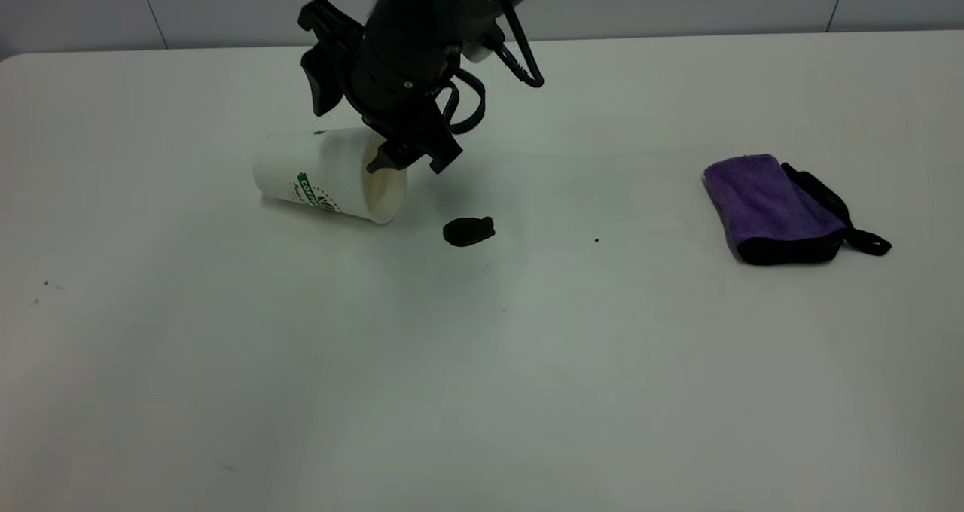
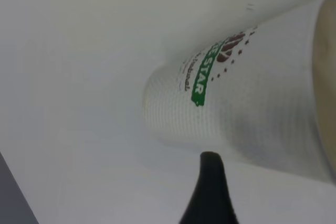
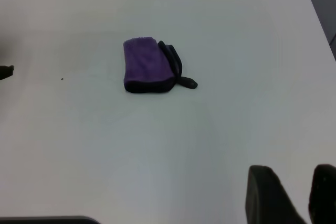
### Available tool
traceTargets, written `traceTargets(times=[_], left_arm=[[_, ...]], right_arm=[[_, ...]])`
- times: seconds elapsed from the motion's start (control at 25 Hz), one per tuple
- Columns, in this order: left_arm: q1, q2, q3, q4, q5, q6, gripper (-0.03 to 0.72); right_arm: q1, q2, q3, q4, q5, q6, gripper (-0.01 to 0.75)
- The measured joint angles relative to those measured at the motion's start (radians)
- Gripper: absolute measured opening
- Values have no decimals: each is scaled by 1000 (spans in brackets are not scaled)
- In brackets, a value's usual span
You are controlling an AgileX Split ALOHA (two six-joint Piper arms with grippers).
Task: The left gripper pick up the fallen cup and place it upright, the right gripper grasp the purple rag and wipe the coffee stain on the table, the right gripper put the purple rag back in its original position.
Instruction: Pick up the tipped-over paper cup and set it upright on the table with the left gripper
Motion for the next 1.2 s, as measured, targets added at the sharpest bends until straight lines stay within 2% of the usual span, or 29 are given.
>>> traceTargets(times=[0.16,0.28,0.4,0.52,0.6,0.76,0.84,1.0,1.2], left_arm=[[1,46,0,120,-11,-62,631],[12,68,0,173,-11,-84,544],[32,72,0,195,-5,-89,360],[49,70,-1,206,35,-92,116],[53,51,-1,214,59,-63,45],[72,-81,-1,115,34,75,10],[102,-183,-1,-3,4,145,9],[209,-331,-1,-305,-37,276,9],[357,-353,-1,-608,-93,426,9]], right_arm=[[0,0,0,0,0,0,239],[0,0,0,0,0,0,239],[0,0,0,0,0,0,239],[0,0,0,0,0,0,239],[0,0,0,0,0,0,239],[0,0,0,0,0,0,239],[0,0,0,0,0,0,239],[0,0,0,0,0,0,239],[0,0,0,0,0,0,239]])
